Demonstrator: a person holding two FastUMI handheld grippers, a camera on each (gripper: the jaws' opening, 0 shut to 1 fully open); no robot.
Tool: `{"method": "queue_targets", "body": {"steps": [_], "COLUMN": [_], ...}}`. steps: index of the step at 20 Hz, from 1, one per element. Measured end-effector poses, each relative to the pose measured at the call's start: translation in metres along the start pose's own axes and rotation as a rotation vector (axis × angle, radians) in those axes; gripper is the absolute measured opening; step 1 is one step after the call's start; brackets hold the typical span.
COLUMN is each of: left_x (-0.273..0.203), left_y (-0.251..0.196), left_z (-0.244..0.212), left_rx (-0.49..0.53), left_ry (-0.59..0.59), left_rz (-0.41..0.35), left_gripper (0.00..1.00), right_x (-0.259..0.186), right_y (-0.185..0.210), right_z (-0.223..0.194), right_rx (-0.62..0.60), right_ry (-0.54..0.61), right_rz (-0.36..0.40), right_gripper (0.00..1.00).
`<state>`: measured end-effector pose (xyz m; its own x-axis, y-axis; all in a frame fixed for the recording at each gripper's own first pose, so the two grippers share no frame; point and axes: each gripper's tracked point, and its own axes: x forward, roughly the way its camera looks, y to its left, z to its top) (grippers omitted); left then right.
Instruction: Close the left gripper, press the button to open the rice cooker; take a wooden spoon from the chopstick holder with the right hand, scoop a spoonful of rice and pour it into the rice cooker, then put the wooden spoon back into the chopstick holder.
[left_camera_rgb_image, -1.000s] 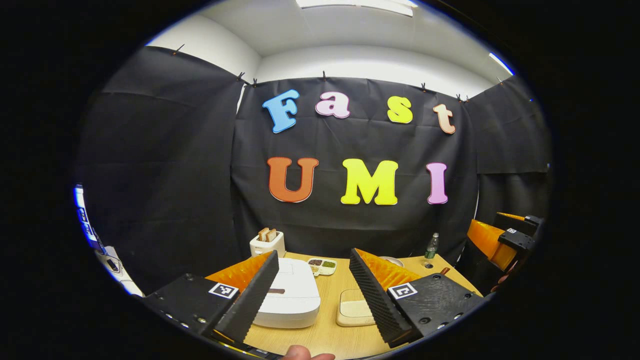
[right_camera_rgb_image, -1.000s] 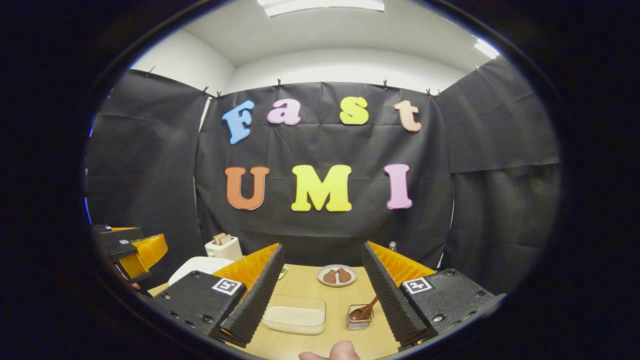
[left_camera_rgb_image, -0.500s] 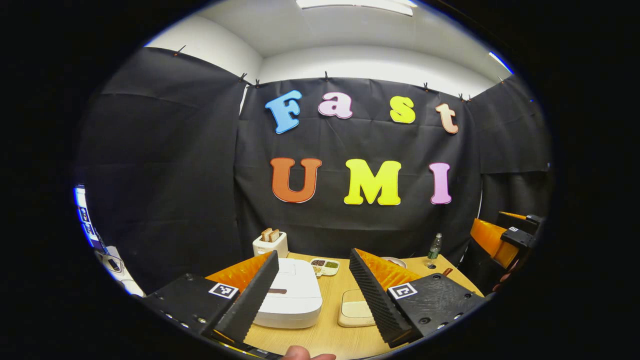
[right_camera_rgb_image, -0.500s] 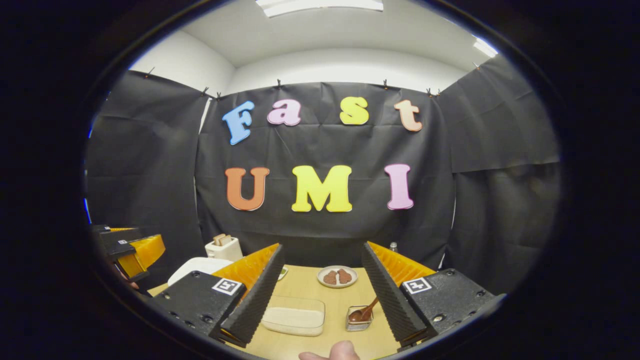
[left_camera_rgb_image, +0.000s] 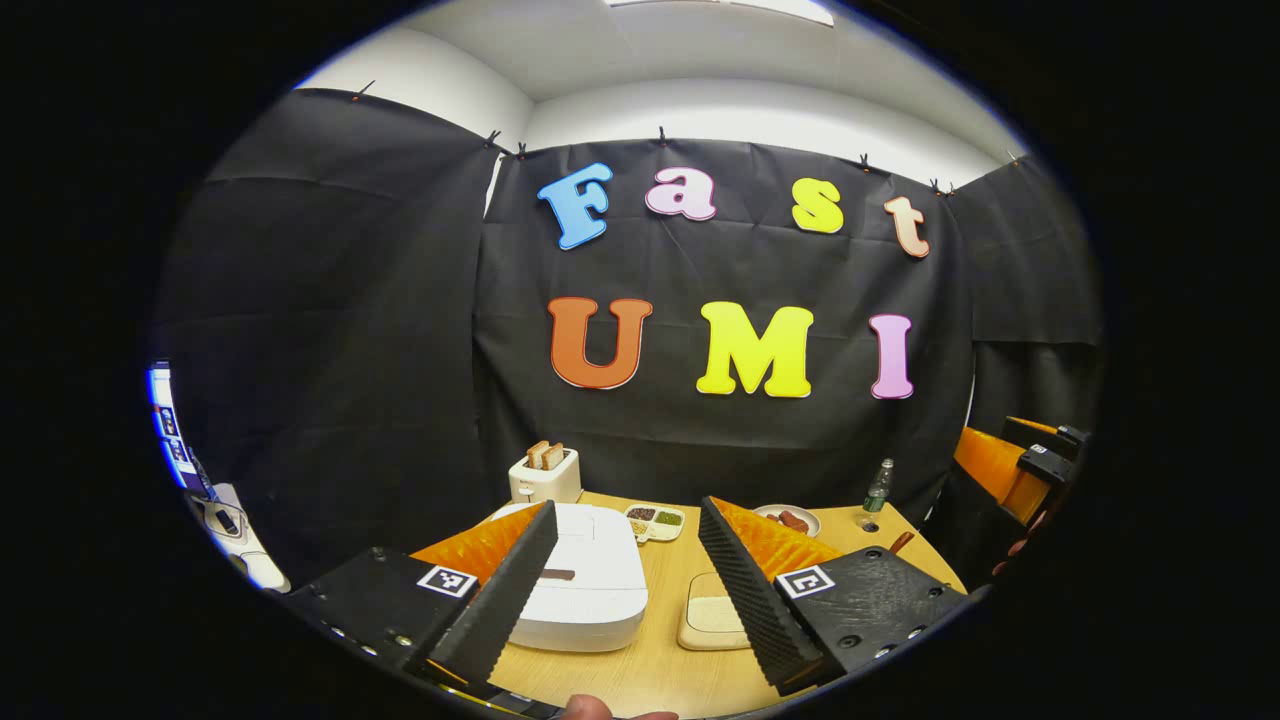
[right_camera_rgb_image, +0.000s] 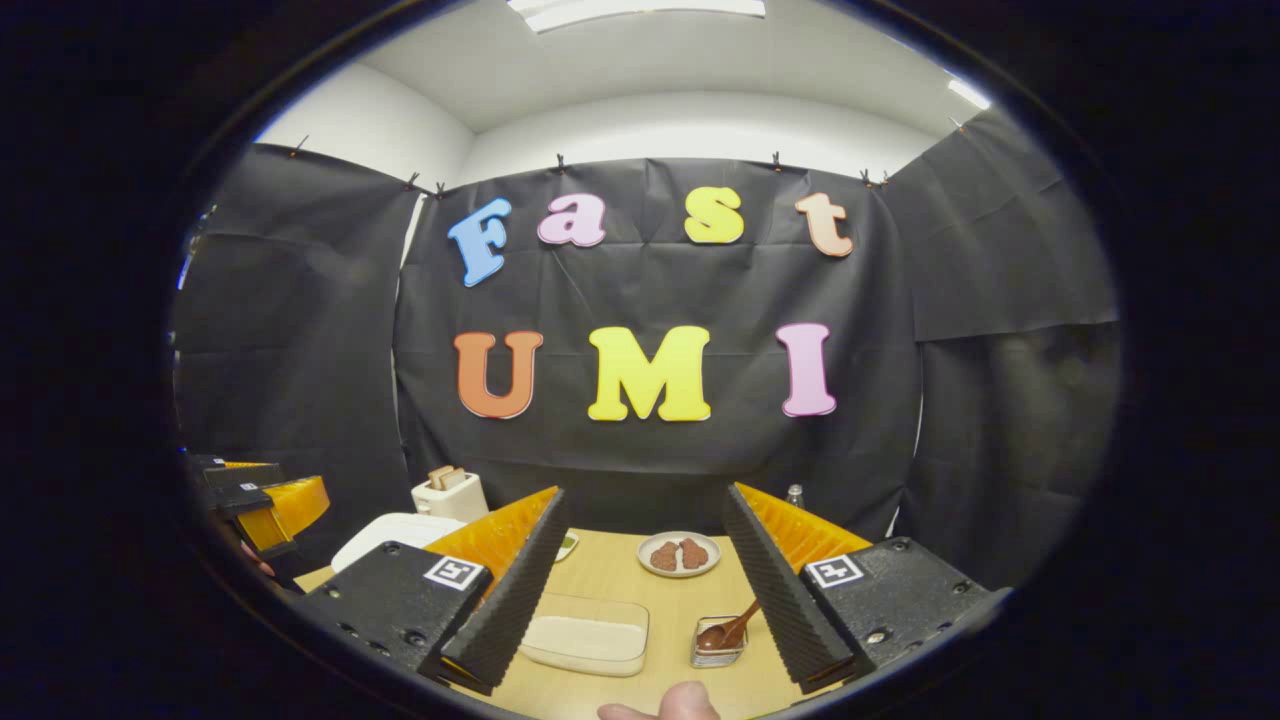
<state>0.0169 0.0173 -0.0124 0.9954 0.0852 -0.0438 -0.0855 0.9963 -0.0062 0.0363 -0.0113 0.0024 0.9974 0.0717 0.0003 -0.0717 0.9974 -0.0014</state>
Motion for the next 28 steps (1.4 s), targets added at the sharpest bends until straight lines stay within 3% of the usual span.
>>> {"method": "queue_targets", "body": {"steps": [7,8,9,11,13,14,15,16,19,20,28], "left_x": [0.032,0.034,0.038,0.050,0.058,0.066,0.069,0.075,0.084,0.089,0.132], "left_y": [0.012,0.011,0.011,0.015,0.022,0.028,0.030,0.028,0.041,0.039,0.062], "left_z": [-0.020,-0.020,-0.023,-0.030,-0.041,-0.041,-0.046,-0.052,-0.060,-0.069,-0.135], "left_rx": [0.016,0.009,0.009,0.013,0.030,0.027,0.020,0.012,0.028,0.012,-0.071], "left_ry": [0.082,0.101,0.119,0.160,0.200,0.209,0.227,0.256,0.300,0.319,0.495], "left_rz": [-0.006,-0.020,-0.027,-0.037,-0.022,-0.005,-0.007,-0.023,-0.001,-0.022,-0.036], "left_gripper": [0.93,0.88,0.70,0.57,0.52,0.58,0.24,0.07,0.07,0.00,0.00], "right_x": [0.020,0.022,0.026,0.031,0.035,0.036,0.037,0.039,0.043,0.043,0.049], "right_y": [-0.027,-0.032,-0.037,-0.046,-0.054,-0.057,-0.060,-0.063,-0.069,-0.070,-0.068], "right_z": [-0.009,-0.010,-0.011,-0.014,-0.018,-0.020,-0.023,-0.024,-0.029,-0.031,-0.054], "right_rx": [0.025,0.028,0.033,0.046,0.055,0.056,0.055,0.055,0.059,0.063,0.050], "right_ry": [0.018,0.019,0.020,0.030,0.040,0.044,0.052,0.056,0.068,0.074,0.148], "right_rz": [-0.016,-0.021,-0.028,-0.039,-0.051,-0.057,-0.062,-0.067,-0.083,-0.083,-0.096], "right_gripper": [1.00,1.00,1.00,1.00,1.00,1.00,1.00,1.00,0.99,1.00,1.00]}}
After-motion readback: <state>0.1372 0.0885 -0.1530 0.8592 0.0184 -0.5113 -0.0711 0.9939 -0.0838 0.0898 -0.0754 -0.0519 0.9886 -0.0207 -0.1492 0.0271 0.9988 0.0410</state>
